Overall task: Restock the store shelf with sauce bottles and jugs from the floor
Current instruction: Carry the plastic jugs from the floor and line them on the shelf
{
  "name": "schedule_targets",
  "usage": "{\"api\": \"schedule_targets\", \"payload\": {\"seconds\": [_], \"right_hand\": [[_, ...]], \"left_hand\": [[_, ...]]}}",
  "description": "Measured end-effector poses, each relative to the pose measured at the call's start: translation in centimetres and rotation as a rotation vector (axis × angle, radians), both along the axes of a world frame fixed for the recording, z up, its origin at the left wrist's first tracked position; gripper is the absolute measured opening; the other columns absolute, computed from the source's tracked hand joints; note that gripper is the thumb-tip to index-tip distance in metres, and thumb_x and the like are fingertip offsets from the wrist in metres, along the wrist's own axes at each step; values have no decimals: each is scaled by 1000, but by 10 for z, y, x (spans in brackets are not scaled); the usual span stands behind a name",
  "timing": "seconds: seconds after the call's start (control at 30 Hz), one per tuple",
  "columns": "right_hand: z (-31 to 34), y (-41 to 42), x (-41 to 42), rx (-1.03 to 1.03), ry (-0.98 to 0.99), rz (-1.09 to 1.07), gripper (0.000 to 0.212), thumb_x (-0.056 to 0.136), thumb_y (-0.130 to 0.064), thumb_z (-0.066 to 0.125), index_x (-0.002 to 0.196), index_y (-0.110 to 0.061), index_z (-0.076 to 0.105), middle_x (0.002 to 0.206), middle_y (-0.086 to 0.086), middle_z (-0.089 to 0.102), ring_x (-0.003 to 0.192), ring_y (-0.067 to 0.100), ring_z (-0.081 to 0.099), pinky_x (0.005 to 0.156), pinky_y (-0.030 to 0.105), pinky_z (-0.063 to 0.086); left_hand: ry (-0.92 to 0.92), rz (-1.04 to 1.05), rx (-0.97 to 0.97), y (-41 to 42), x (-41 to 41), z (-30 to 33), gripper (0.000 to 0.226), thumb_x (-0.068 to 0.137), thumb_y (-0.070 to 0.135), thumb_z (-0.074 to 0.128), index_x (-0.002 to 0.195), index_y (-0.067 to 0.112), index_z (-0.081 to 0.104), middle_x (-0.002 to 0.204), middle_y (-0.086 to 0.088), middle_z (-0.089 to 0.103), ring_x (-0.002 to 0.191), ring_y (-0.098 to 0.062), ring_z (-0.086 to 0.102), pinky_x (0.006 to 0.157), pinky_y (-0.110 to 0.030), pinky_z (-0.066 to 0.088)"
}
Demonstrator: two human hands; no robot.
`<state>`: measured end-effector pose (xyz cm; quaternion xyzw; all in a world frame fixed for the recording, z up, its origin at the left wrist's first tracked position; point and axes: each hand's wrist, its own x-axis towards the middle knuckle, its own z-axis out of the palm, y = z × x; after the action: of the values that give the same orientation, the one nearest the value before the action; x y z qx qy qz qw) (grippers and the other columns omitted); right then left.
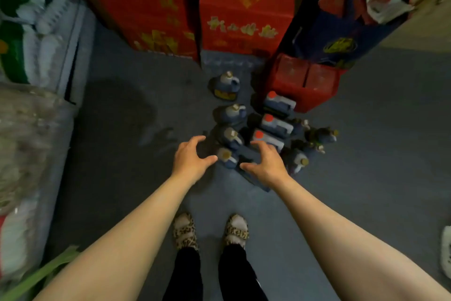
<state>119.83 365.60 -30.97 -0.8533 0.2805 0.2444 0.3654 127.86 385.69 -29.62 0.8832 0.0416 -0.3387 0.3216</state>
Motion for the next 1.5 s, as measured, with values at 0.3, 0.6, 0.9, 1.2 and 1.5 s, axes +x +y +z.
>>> {"api": "schedule_targets", "payload": {"seconds": [0.3, 0.6, 0.9, 1.2, 1.5], "right_hand": [[-148, 30, -39, 59, 30, -235, 73, 81, -35, 84, 143, -20, 49, 138, 11, 53, 127, 28, 53, 105, 40, 46], [-324, 47, -52, 157, -50, -364, 91, 82, -32, 84, 155, -17, 33, 155, 6, 44, 143, 25, 43, 115, 40, 40], [-474, 53, -51, 194, -352, -283, 120, 80, -30, 85, 162, -20, -1, 168, -5, 11, 153, 11, 13, 122, 31, 22], [-497, 55, -31, 363, -505, -458, 88, 80, 1, 81, 149, -17, 30, 144, -4, 44, 130, 14, 50, 98, 12, 46], [-492, 76, -19, 733, -377, -428, 51, 78, -13, 86, 123, -20, 63, 120, 7, 73, 104, 22, 73, 85, 37, 62]], "left_hand": [[17, -91, -6, 22, -10, -155, 67, 80, 38, 81, 139, 30, 51, 140, -6, 51, 131, -26, 48, 104, -33, 39], [36, -120, -168, 23, -12, -337, 89, 72, 41, 86, 147, 40, 39, 150, -1, 48, 136, -20, 46, 111, -44, 41], [46, -457, -456, -3, 38, -478, 123, 47, 62, 89, 150, 47, 23, 160, 4, 30, 147, -11, 28, 119, -41, 32], [-8, -514, -531, -7, 53, -488, 87, 59, 19, 95, 124, 48, 44, 137, 6, 50, 129, -13, 48, 103, -31, 46], [62, 72, -517, 38, 34, -478, 61, 70, 32, 87, 120, 22, 53, 115, -1, 64, 91, -10, 65, 71, -22, 53]]}}
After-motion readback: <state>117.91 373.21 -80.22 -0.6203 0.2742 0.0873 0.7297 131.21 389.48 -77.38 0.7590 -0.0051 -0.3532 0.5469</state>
